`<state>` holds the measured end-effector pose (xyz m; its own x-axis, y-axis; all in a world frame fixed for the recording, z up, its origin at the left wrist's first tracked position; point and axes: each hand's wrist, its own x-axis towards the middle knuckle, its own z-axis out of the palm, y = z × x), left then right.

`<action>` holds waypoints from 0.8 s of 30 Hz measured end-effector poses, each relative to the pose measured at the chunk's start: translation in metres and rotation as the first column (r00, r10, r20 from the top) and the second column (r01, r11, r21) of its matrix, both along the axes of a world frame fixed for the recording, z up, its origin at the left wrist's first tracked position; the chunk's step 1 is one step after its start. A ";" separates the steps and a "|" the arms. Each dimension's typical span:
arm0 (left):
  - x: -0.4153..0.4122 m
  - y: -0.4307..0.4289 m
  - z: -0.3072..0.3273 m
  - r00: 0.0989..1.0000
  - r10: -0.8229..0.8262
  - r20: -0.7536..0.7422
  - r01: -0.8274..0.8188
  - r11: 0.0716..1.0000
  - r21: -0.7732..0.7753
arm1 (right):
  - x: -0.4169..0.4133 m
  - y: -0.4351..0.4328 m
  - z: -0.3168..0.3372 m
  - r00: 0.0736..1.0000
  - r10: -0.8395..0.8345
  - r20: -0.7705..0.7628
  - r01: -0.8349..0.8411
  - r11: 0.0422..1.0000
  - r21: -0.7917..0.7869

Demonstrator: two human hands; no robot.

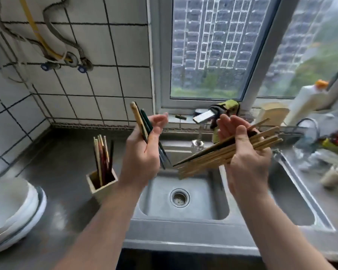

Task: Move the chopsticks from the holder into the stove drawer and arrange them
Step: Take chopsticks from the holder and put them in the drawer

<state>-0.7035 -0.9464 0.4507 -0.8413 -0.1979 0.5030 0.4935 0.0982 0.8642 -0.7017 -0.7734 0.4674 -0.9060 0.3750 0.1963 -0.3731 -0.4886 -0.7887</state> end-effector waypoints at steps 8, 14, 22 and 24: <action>0.080 0.175 -0.043 0.913 -0.378 0.155 0.393 0.916 -0.080 | 0.138 0.166 -0.040 0.936 -0.330 0.124 0.322 0.943 0.082; 0.157 0.305 -0.082 0.757 -0.599 0.261 0.640 0.761 -0.108 | 0.250 0.273 -0.073 0.807 -0.564 0.176 0.551 0.826 0.121; 0.254 0.445 -0.125 0.460 -0.786 0.414 0.887 0.425 -0.180 | 0.397 0.365 -0.103 0.504 -0.801 0.322 0.776 0.584 0.237; 0.278 0.477 -0.131 0.392 -0.817 0.424 0.920 0.343 -0.189 | 0.427 0.385 -0.111 0.423 -0.848 0.320 0.830 0.504 0.237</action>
<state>-0.4252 -0.4696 0.3194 -0.5072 0.8526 0.1263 0.2913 0.0317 0.9561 -0.2744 -0.3884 0.3564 -0.1432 0.9895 -0.0212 -0.2773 -0.0607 -0.9589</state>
